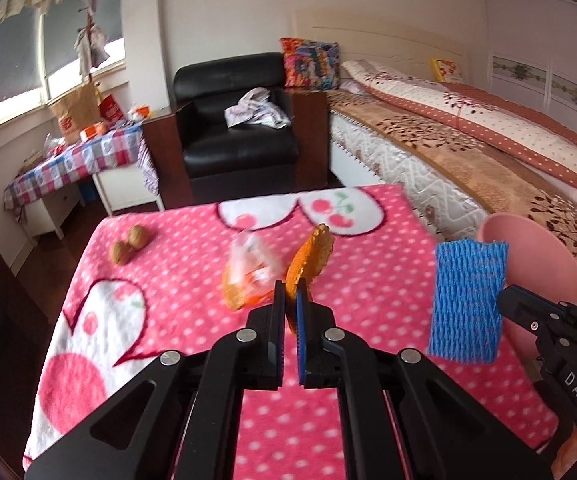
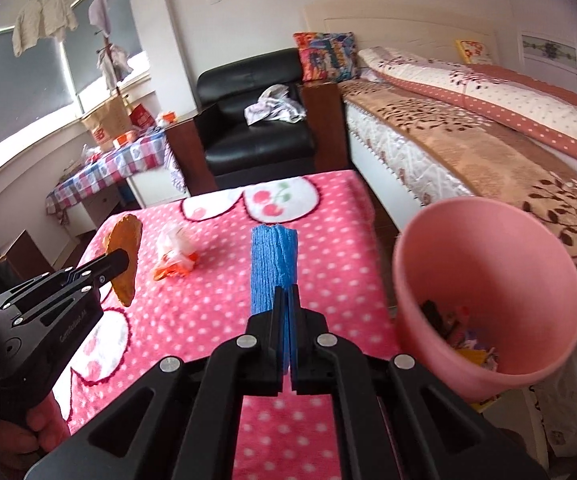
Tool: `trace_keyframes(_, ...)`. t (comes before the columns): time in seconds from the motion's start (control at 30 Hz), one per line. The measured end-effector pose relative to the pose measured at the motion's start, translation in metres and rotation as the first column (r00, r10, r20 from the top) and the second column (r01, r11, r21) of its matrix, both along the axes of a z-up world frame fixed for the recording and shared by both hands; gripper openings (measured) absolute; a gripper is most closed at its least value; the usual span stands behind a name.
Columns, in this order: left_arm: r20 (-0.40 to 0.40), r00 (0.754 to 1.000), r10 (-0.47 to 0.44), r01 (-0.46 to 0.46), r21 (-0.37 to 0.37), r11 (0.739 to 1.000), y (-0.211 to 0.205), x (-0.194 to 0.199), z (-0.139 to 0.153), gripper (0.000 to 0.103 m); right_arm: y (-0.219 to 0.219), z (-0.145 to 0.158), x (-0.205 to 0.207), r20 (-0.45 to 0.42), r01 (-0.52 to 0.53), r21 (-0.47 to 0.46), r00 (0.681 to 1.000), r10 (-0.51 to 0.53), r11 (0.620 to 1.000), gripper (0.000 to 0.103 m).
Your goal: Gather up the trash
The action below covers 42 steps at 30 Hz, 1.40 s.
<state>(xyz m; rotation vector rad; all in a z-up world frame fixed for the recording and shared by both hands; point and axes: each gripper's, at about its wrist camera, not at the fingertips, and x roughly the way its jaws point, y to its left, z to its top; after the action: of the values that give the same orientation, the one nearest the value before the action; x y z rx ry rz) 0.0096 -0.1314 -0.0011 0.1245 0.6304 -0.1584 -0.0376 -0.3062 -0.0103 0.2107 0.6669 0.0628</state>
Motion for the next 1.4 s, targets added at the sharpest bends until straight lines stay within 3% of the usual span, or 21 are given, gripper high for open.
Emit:
trace_keyframes(0.4,0.062,0.990,-0.125,0.124,0.025,0.992,-0.064,-0.005,0.012,0.004,-0.051,0.004,-0.014,0.010,0.113,0.016,0.994,-0.113,0.993,0.001)
trace_keyframes(1.0,0.061,0.961,-0.270,0.268,0.037,0.963,-0.152,0.003,0.004,0.004,-0.124,-0.001,-0.027,0.018,0.295,-0.033,0.955,-0.295,0.955,0.001)
trace_keyframes(1.4,0.010,0.933,-0.359,0.358,0.046,0.933,-0.208,0.010,-0.016,0.004,-0.167,-0.021,-0.034,-0.026,0.388,-0.047,0.921,-0.389,0.921,0.002)
